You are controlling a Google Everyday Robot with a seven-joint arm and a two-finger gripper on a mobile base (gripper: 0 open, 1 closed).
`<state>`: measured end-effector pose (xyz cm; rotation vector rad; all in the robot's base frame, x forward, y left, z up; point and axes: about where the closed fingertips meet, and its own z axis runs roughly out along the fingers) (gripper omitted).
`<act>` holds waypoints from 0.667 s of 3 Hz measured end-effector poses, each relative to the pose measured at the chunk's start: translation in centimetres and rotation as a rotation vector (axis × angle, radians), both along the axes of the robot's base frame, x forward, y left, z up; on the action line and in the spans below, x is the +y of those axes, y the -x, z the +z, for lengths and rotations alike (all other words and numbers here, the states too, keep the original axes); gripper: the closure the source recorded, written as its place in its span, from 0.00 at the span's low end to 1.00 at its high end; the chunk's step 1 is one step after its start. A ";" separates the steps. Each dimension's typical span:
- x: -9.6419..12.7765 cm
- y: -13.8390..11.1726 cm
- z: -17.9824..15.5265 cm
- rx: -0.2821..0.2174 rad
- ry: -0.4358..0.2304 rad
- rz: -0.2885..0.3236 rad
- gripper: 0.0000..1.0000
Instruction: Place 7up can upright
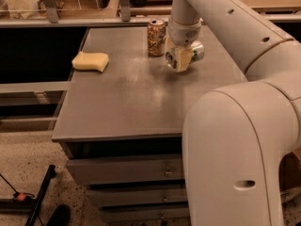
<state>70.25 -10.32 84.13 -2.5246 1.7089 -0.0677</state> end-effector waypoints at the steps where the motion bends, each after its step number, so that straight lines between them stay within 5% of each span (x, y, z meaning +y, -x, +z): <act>1: -0.7 -0.7 2.0 -0.036 -0.044 -0.045 1.00; 2: -1.6 -1.4 4.7 -0.085 -0.132 -0.123 1.00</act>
Offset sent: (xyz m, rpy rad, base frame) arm 0.0088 -0.0403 0.0930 0.2040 -0.0527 -0.2199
